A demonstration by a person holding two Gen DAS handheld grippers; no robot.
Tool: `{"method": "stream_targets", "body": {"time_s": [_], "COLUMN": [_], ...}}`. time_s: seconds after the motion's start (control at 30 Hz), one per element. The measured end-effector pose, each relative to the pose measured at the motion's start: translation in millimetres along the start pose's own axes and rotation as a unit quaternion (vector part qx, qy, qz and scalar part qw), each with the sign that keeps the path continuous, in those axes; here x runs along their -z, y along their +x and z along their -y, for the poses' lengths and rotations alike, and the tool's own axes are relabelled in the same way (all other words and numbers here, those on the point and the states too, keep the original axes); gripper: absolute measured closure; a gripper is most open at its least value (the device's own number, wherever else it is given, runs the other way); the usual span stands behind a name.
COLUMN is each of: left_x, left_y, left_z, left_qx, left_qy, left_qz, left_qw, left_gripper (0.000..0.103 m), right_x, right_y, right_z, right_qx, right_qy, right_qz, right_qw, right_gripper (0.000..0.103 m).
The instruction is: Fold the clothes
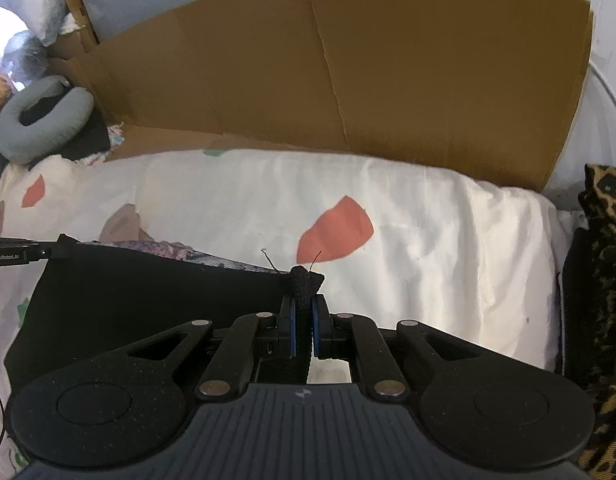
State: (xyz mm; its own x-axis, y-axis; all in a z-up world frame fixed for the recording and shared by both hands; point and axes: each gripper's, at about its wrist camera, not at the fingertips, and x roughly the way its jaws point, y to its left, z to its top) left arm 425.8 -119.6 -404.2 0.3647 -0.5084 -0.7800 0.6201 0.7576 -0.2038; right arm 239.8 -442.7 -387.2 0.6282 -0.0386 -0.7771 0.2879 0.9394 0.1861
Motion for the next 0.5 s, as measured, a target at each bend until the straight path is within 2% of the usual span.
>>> {"method": "stream_targets", "body": {"time_s": [0.17, 0.27, 0.3, 0.4, 0.47, 0.5], "left_x": [8, 9, 8, 4, 3, 3], "left_y": [16, 18, 17, 9, -4, -10], "left_z": [2, -1, -2, 3, 7, 9], "left_qx": [-0.005, -0.017, -0.024, -0.051, -0.061, -0.063], "left_qy": [0.0, -0.011, -0.012, -0.001, 0.006, 0.003], "left_qz": [-0.011, -0.012, -0.019, -0.029, -0.02, -0.013], "left_qw": [0.9999, 0.9997, 0.9995, 0.9983, 0.9979, 0.998], "left_gripper": [0.095, 0.082, 0.077, 0.074, 0.073, 0.069], "right_x": [8, 11, 11, 11, 9, 8], "right_y": [21, 34, 34, 32, 24, 20], "right_z": [-1, 0, 1, 1, -3, -5], "right_qx": [0.006, 0.011, 0.014, 0.025, 0.036, 0.039], "right_qy": [-0.002, 0.013, 0.015, 0.013, 0.001, -0.003], "right_qz": [-0.016, -0.038, -0.038, -0.033, -0.02, -0.012], "right_qw": [1.0, 0.999, 0.999, 0.999, 0.999, 0.999], "right_gripper": [0.096, 0.094, 0.089, 0.082, 0.082, 0.082]}}
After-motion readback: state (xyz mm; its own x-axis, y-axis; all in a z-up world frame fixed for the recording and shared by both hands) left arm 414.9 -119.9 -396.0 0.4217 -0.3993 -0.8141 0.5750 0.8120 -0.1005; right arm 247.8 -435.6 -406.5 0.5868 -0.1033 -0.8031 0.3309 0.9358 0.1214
